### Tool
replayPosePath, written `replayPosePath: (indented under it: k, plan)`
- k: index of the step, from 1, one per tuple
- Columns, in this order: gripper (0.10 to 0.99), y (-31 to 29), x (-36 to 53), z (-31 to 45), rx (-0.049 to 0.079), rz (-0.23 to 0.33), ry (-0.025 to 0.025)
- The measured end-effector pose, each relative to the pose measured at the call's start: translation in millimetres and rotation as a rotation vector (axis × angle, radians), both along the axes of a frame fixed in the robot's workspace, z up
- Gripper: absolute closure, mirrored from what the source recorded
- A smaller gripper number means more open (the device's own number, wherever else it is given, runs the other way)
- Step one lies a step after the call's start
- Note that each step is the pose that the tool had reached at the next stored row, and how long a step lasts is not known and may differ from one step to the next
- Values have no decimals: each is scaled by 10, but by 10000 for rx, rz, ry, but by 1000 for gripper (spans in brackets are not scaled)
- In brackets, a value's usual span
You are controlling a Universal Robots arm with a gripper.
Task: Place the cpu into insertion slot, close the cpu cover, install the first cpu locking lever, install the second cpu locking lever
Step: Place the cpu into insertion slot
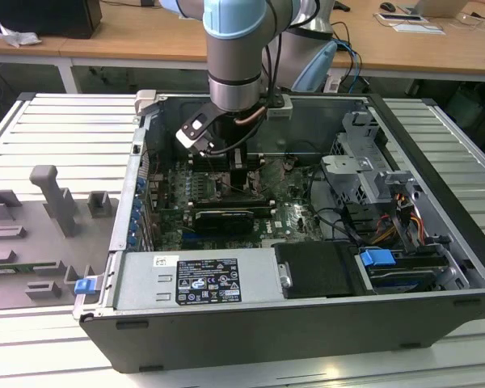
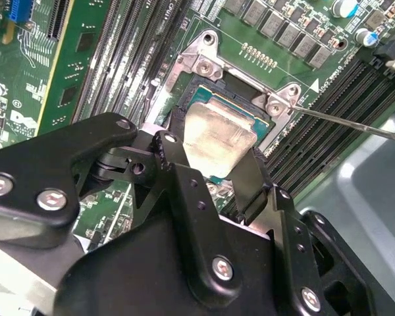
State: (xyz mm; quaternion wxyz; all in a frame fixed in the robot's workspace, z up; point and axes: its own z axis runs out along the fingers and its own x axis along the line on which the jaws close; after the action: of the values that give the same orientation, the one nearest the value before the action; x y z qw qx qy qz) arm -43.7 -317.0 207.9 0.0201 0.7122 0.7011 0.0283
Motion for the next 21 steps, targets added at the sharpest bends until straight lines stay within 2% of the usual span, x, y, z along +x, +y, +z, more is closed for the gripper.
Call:
replayPosePath:
  k: [14,21]
  plan:
    - [561,1,3,-59,-3,-3,1]
    - [561,1,3,-64,-4,-3,1]
